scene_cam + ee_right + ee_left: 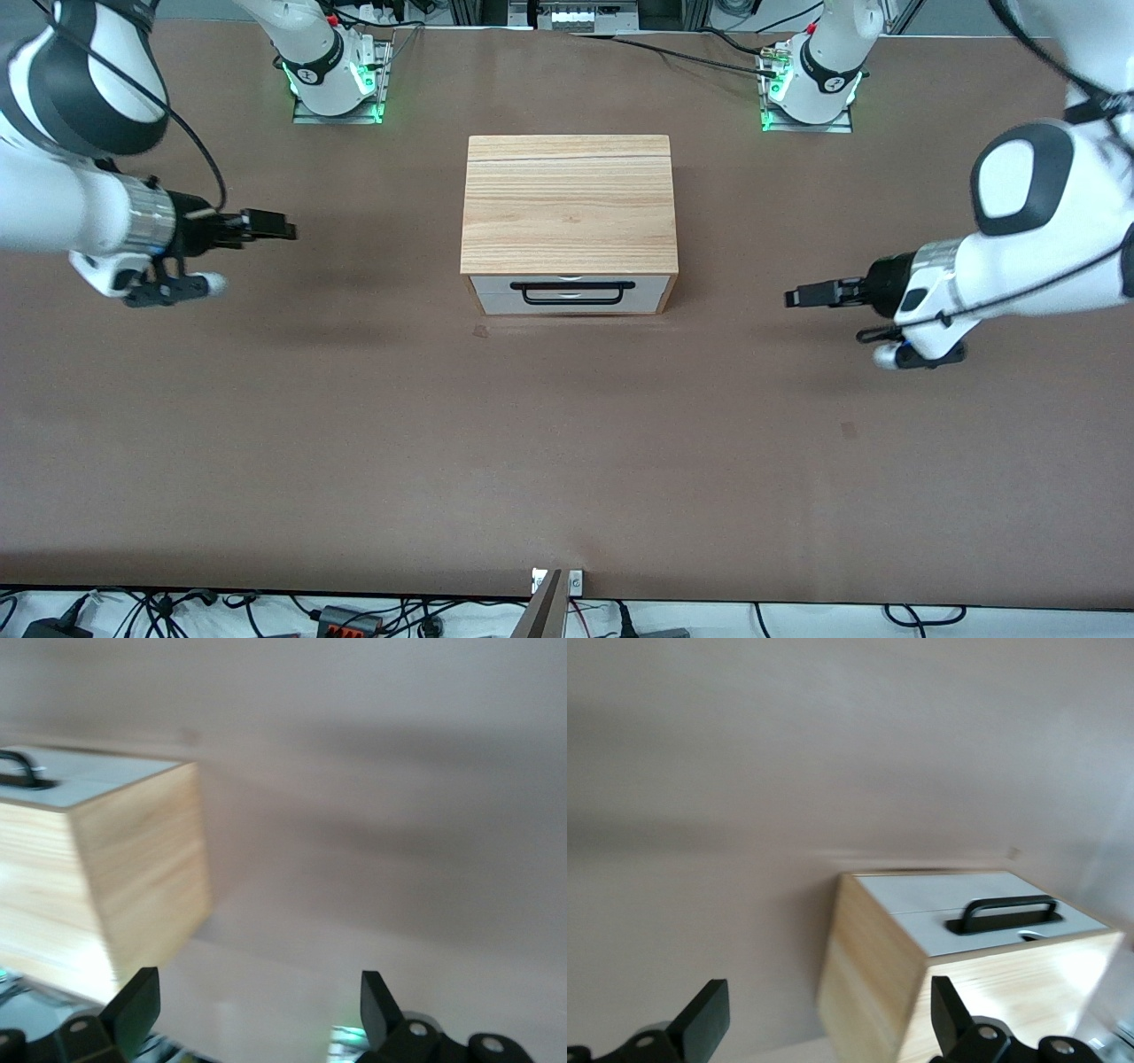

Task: Pull top drawer with both arms simultaneously
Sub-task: 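Bring the left and right grippers onto the black handle ends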

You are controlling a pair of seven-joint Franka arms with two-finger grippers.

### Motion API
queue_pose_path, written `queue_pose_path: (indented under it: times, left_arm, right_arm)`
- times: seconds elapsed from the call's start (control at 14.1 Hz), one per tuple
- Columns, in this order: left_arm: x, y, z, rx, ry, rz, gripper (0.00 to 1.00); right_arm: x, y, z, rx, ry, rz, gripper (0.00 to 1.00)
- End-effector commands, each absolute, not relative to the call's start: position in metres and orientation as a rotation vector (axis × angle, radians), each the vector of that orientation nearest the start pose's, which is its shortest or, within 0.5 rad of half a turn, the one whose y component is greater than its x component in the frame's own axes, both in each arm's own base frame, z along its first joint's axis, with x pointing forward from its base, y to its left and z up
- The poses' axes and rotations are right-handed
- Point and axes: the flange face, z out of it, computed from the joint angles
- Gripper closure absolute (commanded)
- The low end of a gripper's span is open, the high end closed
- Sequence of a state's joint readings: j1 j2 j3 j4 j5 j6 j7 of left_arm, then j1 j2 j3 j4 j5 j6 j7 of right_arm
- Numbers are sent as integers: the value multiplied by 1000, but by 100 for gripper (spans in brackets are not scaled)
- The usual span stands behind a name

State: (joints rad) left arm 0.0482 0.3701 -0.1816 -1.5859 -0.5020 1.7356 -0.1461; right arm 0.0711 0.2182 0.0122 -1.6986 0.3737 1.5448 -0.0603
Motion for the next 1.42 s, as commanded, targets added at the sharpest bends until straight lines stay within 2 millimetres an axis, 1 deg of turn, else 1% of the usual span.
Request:
queue_pose_path:
  times: [0.0, 0.07, 0.21, 0.28, 0.43, 0.5, 0.57, 0.71, 0.78, 0.85, 0.92, 0.99, 1.2, 1.28, 1.35]
  left_arm:
    - [651, -138, 403, 2485, 47, -333, 0]
    - [653, -145, 389, 2423, 4, -325, 0]
    - [658, -159, 346, 2252, 0, -328, 0]
    - [658, -168, 323, 2193, -79, -310, 0]
    - [658, -179, 278, 2040, -174, -247, 0]
    - [657, -182, 259, 1996, -222, -217, 0]
    - [654, -191, 247, 1962, -246, -206, 0]
    - [649, -210, 231, 1904, -244, -203, 0]
    - [645, -223, 225, 1880, -253, -205, 0]
    - [639, -239, 224, 1865, -278, -207, 0]
    - [633, -250, 222, 1861, -289, -220, 0]
    - [630, -256, 222, 1860, -298, -229, 0]
    - [614, -267, 206, 1834, -281, -263, 0]
    - [608, -270, 198, 1816, -277, -258, 1]
    - [603, -274, 189, 1792, -269, -255, 2]
  right_arm:
    - [591, 113, 404, -2496, -127, 565, 0]
    - [596, 127, 390, -2421, -126, 543, 0]
    - [602, 149, 368, -2312, -165, 491, 0]
    - [604, 159, 356, -2258, -191, 469, 0]
    - [606, 183, 321, -2113, -244, 401, 0]
    - [607, 196, 300, -2036, -248, 369, 0]
    - [606, 208, 282, -1977, -252, 322, 0]
    - [597, 233, 245, -1907, -249, 196, 0]
    - [589, 250, 233, -1867, -225, 138, 0]
    - [583, 262, 223, -1835, -197, 102, 0]
    - [577, 273, 212, -1805, -167, 80, 0]
    - [571, 283, 207, -1775, -151, 66, 0]
    - [560, 295, 187, -1739, -120, 26, 0]
    - [558, 296, 181, -1733, -121, 13, 0]
    - [556, 296, 178, -1732, -121, 10, 9]
